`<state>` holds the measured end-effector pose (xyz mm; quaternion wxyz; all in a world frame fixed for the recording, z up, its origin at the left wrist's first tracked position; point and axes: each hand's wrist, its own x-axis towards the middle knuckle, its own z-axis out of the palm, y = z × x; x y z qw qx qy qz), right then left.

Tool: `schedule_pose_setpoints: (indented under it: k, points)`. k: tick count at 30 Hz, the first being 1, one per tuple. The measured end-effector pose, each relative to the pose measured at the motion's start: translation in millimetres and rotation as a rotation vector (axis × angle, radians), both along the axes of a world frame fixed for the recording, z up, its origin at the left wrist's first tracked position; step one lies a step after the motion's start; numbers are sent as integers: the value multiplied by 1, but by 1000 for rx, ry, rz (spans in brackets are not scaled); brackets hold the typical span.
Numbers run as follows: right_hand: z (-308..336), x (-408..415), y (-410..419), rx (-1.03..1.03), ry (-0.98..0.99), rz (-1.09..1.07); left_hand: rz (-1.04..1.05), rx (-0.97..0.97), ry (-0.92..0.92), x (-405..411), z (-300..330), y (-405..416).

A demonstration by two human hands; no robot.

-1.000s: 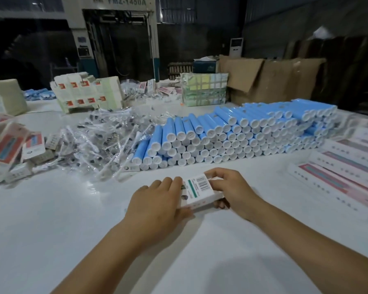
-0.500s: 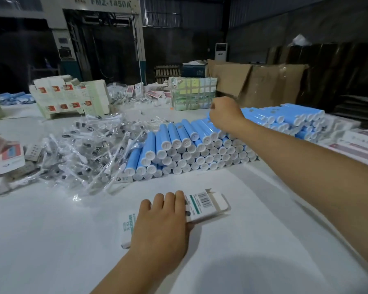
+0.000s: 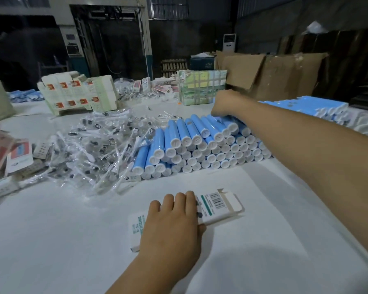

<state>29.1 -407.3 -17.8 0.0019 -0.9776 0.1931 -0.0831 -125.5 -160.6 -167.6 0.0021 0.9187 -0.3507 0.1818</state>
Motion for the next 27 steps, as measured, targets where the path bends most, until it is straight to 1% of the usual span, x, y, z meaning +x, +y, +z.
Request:
schedule_pose_setpoints:
  k: [2, 3, 6, 7, 9, 12, 14, 17, 20, 23, 25, 27]
  points:
    - [7, -23, 5, 248, -231, 32, 26, 4, 39, -2, 3, -1]
    - [8, -40, 8, 413, -343, 67, 42, -7, 43, -1, 3, -1]
    - [-6, -97, 10, 903, -602, 162, 78, -46, -21, 3, -1, 1]
    - [-19, -117, 9, 1024, -677, 176, 93, -49, -24, 4, 0, 1]
    - [-53, -151, 10, 1168, -818, 144, 118, -46, -6, 4, 3, 2]
    - [-106, -180, 19, 1300, -911, 36, 126, -49, 4, 3, 5, 3]
    - [-128, -184, 28, 1403, -908, -19, 123, -58, 16, 1, 5, 2]
    - [-142, -182, 42, 1473, -861, 12, 128, -69, 27, -4, 6, 2]
    - [-152, -182, 52, 1463, -781, 66, 140, -61, 36, -4, 6, 3]
    - [-156, -183, 55, 1434, -697, 40, 147, -81, 47, -2, 7, 5]
    - [-153, -184, 54, 1429, -718, -2, 149, -90, 54, -1, 8, 6]
    - [-146, -185, 52, 1381, -743, -12, 138, -81, 78, -2, 8, 6]
